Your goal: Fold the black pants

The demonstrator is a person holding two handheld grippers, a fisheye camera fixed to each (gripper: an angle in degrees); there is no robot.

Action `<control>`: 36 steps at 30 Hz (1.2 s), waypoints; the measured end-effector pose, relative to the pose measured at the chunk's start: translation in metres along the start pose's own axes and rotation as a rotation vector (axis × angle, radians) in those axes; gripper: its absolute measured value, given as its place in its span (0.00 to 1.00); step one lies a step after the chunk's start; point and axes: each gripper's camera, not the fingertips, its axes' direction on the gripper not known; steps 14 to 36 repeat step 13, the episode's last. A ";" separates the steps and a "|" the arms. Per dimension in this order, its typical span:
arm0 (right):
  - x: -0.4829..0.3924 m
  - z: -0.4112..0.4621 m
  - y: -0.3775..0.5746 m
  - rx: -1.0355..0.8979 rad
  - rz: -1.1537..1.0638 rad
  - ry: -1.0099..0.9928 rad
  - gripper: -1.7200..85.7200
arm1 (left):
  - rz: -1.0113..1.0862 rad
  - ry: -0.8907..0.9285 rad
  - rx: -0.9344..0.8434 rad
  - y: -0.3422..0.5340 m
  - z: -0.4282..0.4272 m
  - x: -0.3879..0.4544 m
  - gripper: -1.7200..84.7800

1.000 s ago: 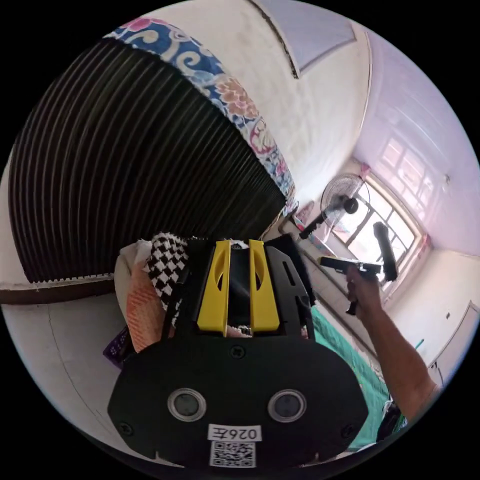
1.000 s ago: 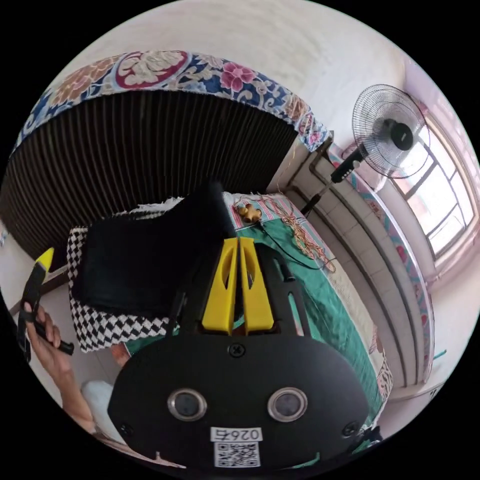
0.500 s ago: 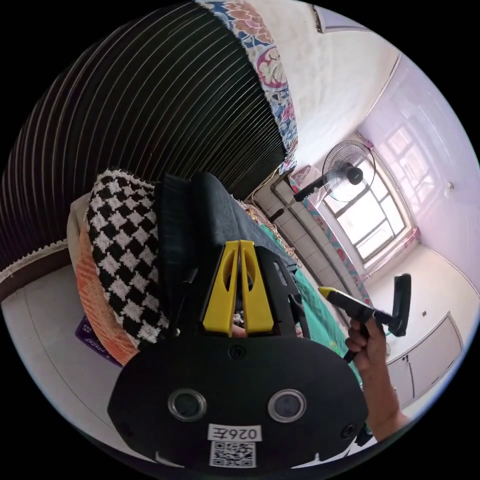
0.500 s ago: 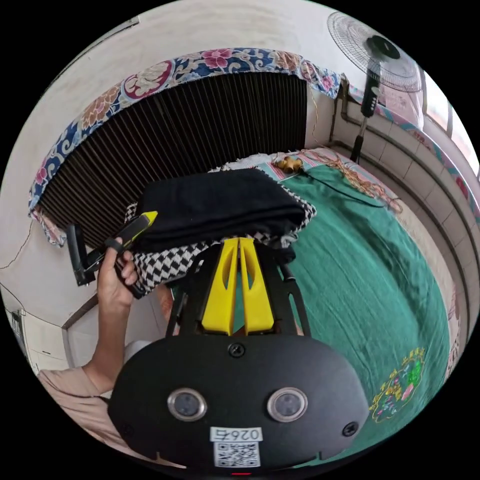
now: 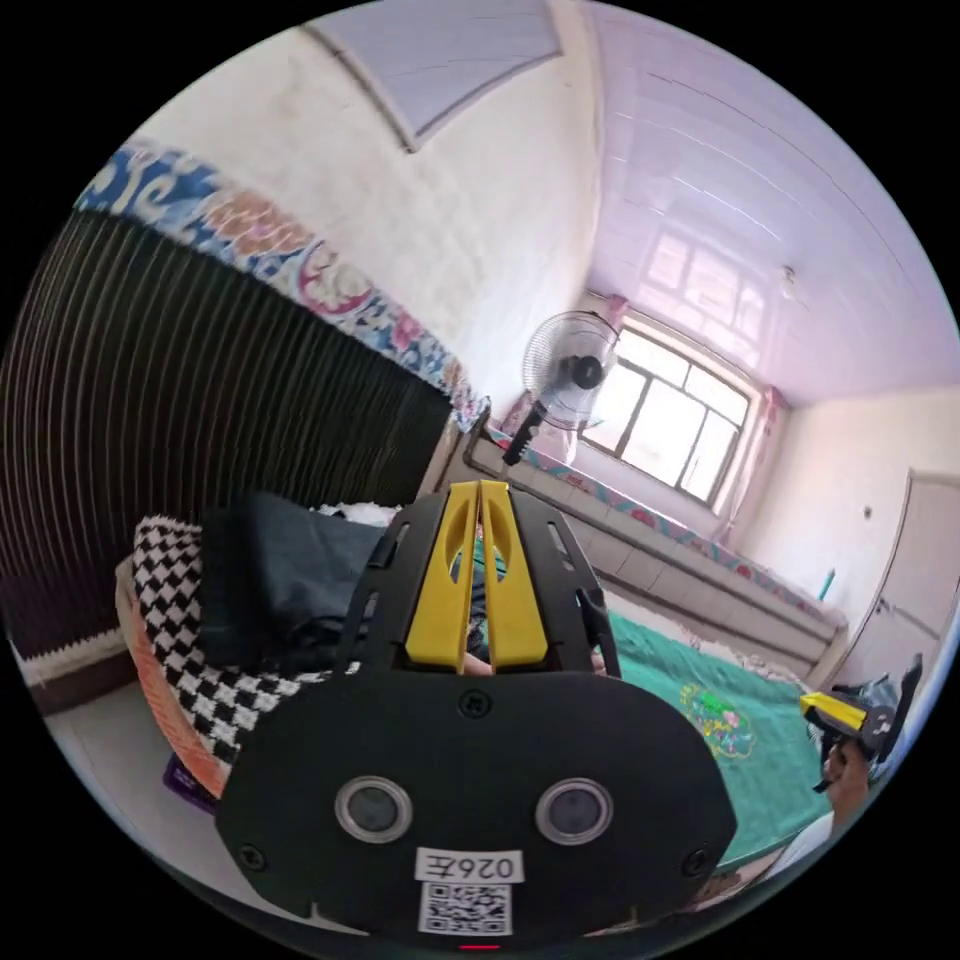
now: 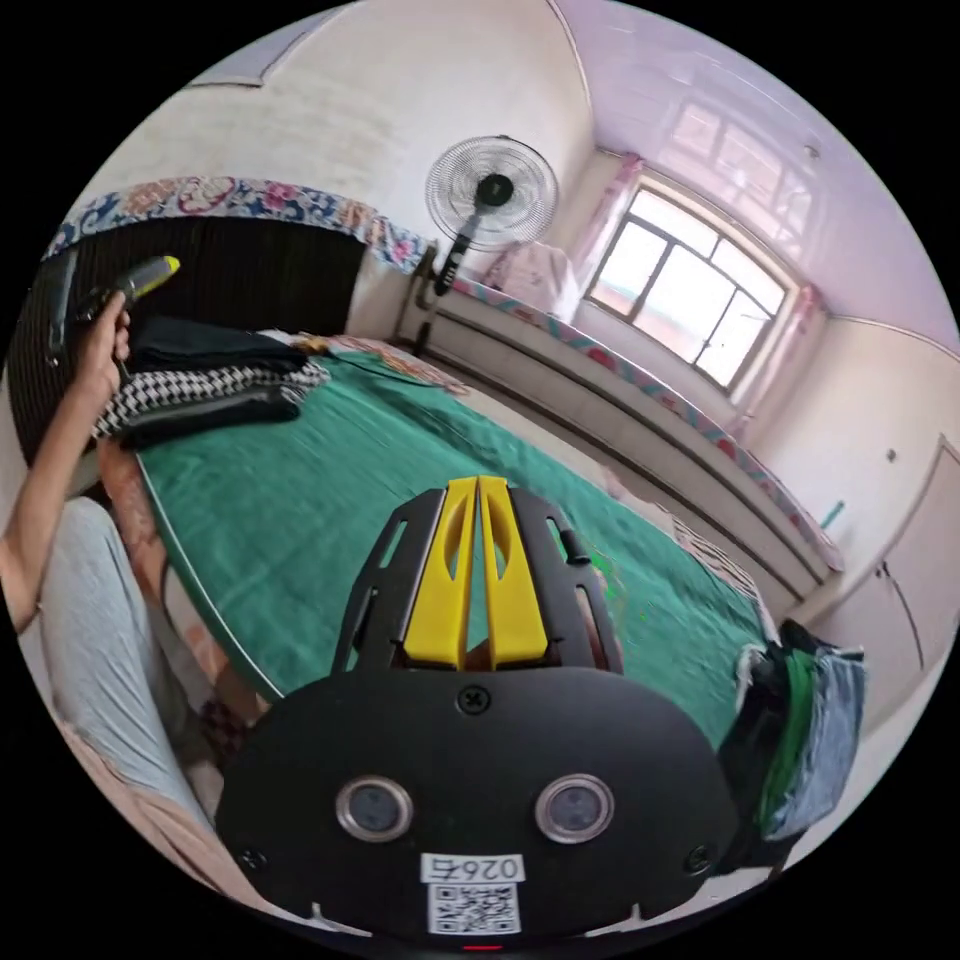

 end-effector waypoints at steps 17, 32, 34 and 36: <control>0.273 -0.182 0.159 -0.098 0.725 0.386 0.01 | 0.620 0.781 -0.215 0.152 0.090 0.656 0.01; 0.273 -0.182 0.159 -0.098 0.725 0.386 0.01 | 0.620 0.781 -0.215 0.152 0.090 0.656 0.01; 0.273 -0.182 0.159 -0.098 0.725 0.386 0.01 | 0.620 0.781 -0.215 0.152 0.090 0.656 0.01; 0.273 -0.182 0.159 -0.098 0.725 0.386 0.01 | 0.620 0.781 -0.215 0.152 0.090 0.656 0.01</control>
